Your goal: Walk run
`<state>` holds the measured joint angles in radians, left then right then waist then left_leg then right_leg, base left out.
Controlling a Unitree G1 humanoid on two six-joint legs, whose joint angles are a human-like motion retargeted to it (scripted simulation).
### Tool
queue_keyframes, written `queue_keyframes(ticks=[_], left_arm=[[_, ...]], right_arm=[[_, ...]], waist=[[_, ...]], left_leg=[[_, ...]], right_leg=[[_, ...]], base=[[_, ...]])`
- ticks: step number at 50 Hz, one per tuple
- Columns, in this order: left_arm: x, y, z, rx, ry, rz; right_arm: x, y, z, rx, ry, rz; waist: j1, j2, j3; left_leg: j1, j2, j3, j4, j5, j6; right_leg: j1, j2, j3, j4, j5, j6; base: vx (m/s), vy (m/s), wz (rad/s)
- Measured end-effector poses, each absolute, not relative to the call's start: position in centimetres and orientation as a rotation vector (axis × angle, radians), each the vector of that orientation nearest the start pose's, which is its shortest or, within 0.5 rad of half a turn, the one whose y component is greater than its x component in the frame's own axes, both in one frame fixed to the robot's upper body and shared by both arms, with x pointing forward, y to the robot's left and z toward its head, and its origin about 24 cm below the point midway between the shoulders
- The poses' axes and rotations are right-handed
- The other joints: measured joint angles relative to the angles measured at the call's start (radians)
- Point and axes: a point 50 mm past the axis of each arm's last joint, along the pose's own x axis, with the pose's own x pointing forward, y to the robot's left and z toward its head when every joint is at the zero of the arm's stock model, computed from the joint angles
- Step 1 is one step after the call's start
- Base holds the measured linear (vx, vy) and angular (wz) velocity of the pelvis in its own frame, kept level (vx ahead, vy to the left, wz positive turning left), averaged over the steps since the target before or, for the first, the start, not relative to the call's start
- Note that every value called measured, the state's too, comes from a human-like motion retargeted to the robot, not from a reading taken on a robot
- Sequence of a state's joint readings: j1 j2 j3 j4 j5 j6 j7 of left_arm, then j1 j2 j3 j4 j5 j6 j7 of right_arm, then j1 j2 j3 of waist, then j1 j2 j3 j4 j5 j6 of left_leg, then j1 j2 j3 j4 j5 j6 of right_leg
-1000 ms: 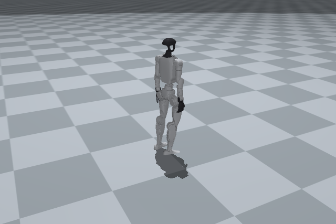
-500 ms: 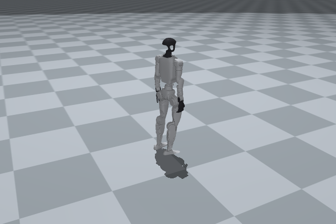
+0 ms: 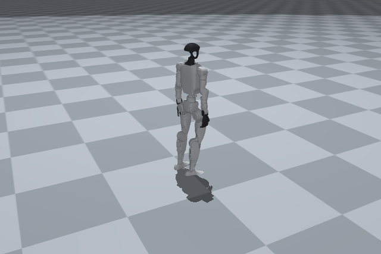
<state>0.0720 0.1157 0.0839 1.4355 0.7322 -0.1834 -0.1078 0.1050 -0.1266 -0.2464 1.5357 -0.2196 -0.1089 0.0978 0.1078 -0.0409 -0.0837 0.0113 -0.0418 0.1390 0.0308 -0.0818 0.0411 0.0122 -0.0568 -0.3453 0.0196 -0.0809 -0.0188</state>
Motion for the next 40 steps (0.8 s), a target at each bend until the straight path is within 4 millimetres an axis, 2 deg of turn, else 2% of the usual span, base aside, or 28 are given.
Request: queue_keyframes(ticks=[40], left_arm=[[2.31, 18.68, -17.84, 0.506, 1.342, -0.533]], right_arm=[[-1.46, -20.37, -17.73, -0.019, 1.522, -0.059]], waist=[[0.0, 0.005, -0.006]], left_leg=[[0.006, 0.001, 0.006, -0.003, -0.002, -0.002]], right_leg=[[0.002, -0.001, -0.001, 0.0, 0.0, 0.004]], base=[[0.0, 0.0, 0.0]])
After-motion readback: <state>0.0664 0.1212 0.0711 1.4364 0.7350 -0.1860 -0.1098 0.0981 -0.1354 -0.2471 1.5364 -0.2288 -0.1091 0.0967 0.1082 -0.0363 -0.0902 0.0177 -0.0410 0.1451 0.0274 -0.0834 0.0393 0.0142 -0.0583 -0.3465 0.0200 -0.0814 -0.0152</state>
